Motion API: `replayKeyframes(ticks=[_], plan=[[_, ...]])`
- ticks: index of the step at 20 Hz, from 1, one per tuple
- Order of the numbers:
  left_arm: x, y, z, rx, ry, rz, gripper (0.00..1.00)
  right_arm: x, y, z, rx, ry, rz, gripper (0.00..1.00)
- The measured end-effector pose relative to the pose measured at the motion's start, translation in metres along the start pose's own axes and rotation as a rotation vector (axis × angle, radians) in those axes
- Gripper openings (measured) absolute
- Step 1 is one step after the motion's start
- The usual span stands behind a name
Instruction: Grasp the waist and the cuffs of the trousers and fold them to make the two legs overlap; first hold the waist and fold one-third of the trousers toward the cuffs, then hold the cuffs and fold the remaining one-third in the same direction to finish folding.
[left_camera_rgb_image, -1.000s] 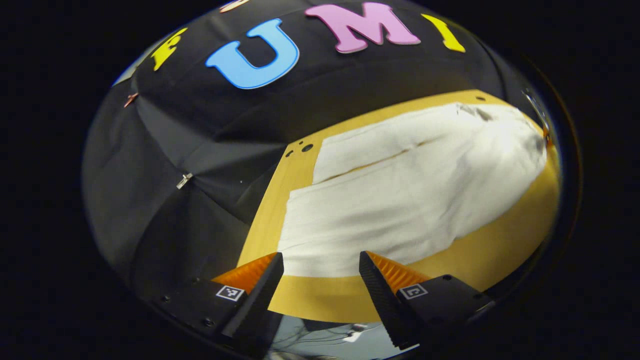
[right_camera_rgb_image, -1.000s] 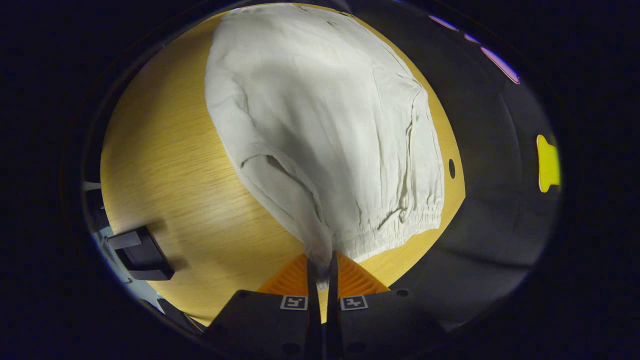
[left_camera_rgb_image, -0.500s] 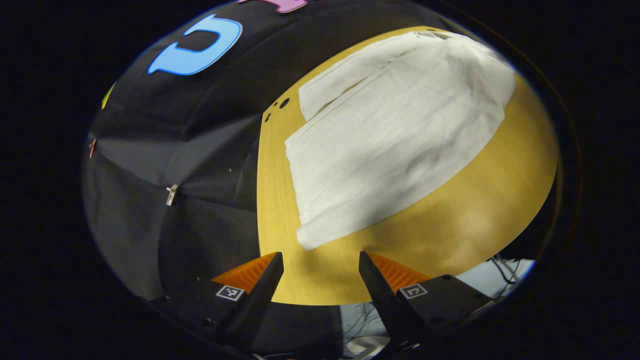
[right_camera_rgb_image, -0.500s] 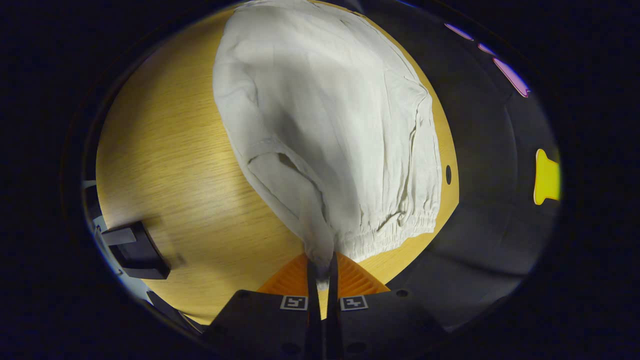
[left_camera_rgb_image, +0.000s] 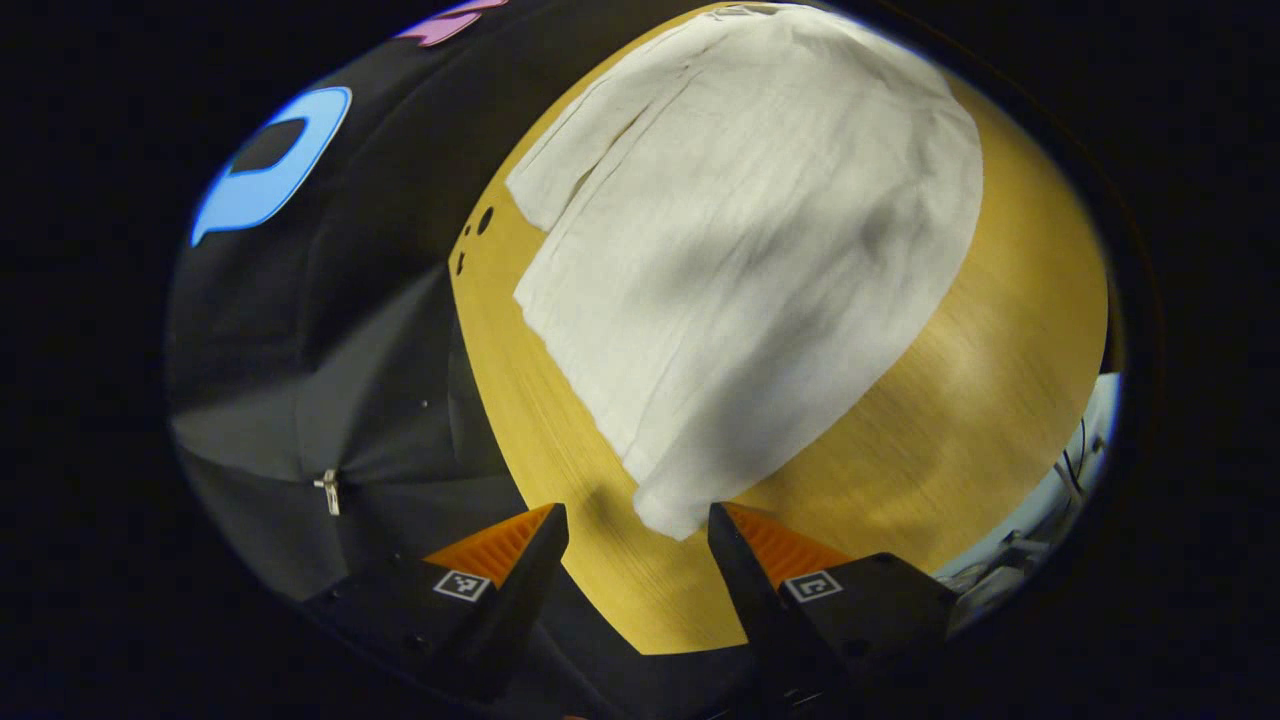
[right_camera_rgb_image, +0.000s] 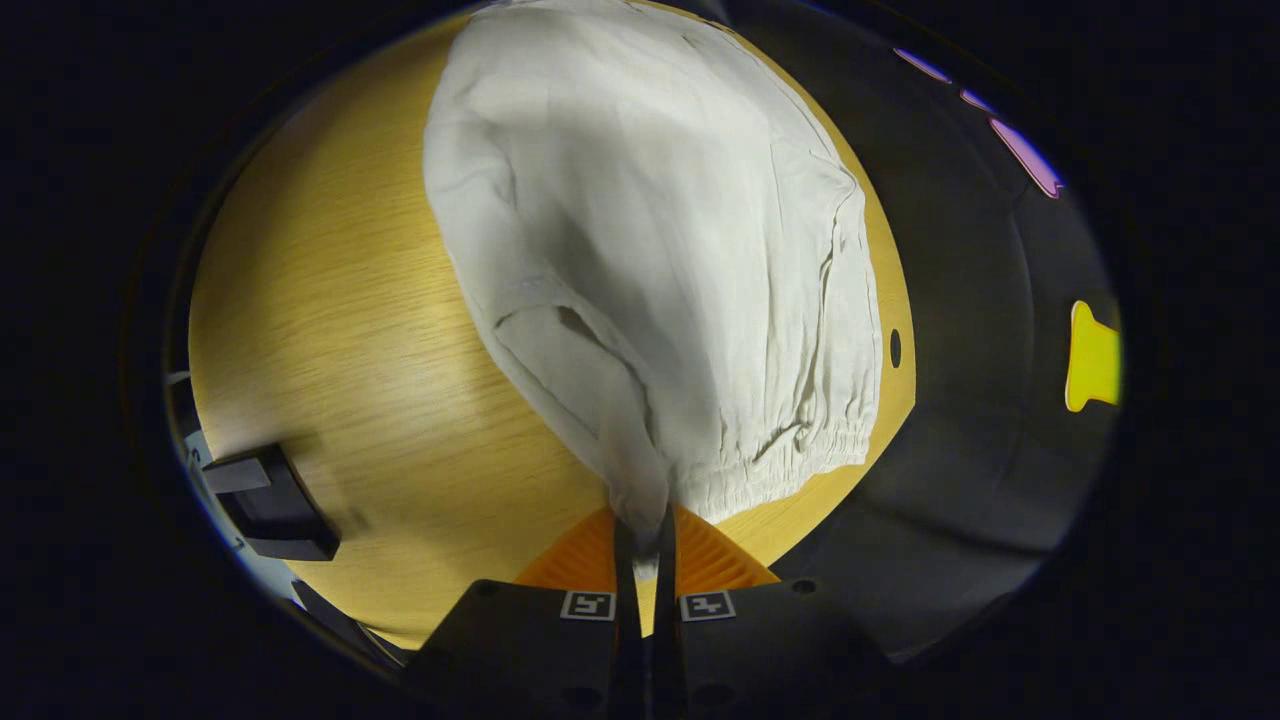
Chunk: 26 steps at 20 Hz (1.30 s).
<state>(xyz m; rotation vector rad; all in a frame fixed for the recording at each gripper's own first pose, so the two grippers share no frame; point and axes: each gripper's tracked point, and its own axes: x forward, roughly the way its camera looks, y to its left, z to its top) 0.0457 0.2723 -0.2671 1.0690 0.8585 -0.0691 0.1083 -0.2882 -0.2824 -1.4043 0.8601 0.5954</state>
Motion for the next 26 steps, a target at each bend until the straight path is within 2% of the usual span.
replayKeyframes(ticks=[1, 4, 5, 6, 7, 8, 9, 10, 12, 14, 17, 20, 21, 26], plan=[[0.004, -0.001, 0.006, 0.061, -0.011, -0.028, 0.90, 0.001, -0.001, 0.000, -0.004, 0.001, -0.006, 0.08], [0.011, 0.002, 0.025, 0.262, -0.054, -0.069, 0.75, 0.000, 0.000, -0.001, -0.030, 0.007, -0.033, 0.08], [0.014, 0.002, 0.033, 0.306, -0.065, -0.072, 0.73, 0.000, -0.001, -0.001, -0.038, 0.008, -0.039, 0.08], [0.018, 0.000, 0.040, 0.336, -0.076, -0.080, 0.60, 0.000, -0.001, -0.001, -0.043, 0.010, -0.044, 0.08], [0.019, -0.002, 0.043, 0.350, -0.081, -0.090, 0.55, 0.000, -0.001, -0.001, -0.045, 0.011, -0.046, 0.08], [0.020, -0.003, 0.045, 0.354, -0.079, -0.096, 0.41, 0.000, -0.002, -0.001, -0.043, 0.010, -0.047, 0.08], [0.019, -0.005, 0.045, 0.357, -0.077, -0.106, 0.34, 0.000, -0.002, -0.001, -0.041, 0.010, -0.049, 0.08], [0.021, -0.006, 0.044, 0.360, -0.072, -0.119, 0.22, 0.001, -0.002, -0.002, -0.041, 0.010, -0.054, 0.08], [0.021, -0.008, 0.042, 0.376, -0.061, -0.129, 0.11, 0.001, -0.002, -0.003, -0.034, 0.011, -0.056, 0.08], [0.020, -0.009, 0.041, 0.371, -0.053, -0.126, 0.08, 0.001, -0.003, -0.003, -0.019, 0.009, -0.051, 0.08], [0.015, -0.016, 0.038, 0.211, -0.033, -0.146, 0.06, 0.001, -0.007, -0.005, 0.038, 0.012, -0.057, 0.08], [-0.002, -0.004, 0.041, 0.074, -0.051, -0.078, 0.05, -0.006, -0.016, -0.007, 0.107, -0.001, -0.093, 0.08], [-0.007, 0.007, 0.046, 0.020, -0.073, -0.033, 0.05, -0.010, -0.023, -0.007, 0.159, -0.014, -0.114, 0.08], [-0.044, 0.038, 0.082, -0.053, -0.146, 0.084, 0.05, -0.016, -0.051, -0.002, 0.360, -0.044, -0.141, 0.08]])
